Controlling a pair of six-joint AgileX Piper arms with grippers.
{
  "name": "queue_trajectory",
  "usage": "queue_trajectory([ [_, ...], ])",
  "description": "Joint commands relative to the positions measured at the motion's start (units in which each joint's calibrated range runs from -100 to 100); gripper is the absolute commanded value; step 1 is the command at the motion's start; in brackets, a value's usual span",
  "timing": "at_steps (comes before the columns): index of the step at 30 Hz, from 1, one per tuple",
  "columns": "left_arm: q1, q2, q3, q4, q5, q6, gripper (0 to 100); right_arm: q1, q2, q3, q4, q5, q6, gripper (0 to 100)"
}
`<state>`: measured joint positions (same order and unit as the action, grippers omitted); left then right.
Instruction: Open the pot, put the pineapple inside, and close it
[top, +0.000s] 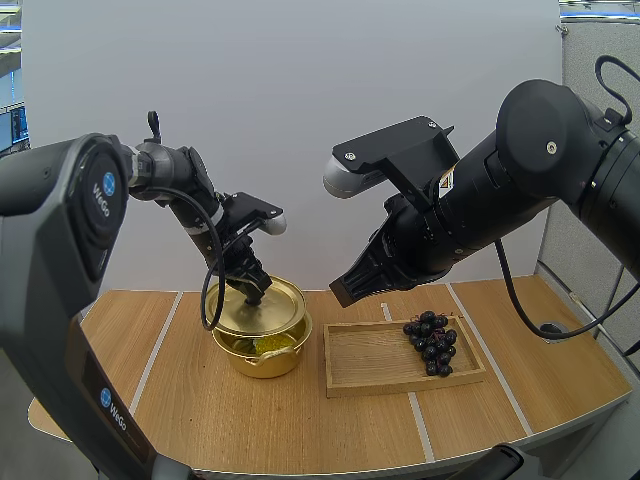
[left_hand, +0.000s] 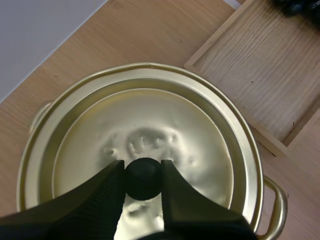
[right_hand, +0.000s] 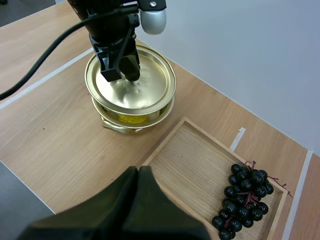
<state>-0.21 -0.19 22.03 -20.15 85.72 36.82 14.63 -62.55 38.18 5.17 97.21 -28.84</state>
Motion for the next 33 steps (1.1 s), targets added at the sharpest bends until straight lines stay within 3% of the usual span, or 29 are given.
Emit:
queue_trajectory([
  [1,-0.27,2.5,0.1,-4.7,-0.4,1.3,0,-0.3,-0.3,0.1,0.1,-2.1,-0.2,0],
  [33,-0.27,7.8,0.1,-4.9,-3.7,1.3,0,-0.3,-0.2,0.1,0.1,-4.9,-0.2,0],
])
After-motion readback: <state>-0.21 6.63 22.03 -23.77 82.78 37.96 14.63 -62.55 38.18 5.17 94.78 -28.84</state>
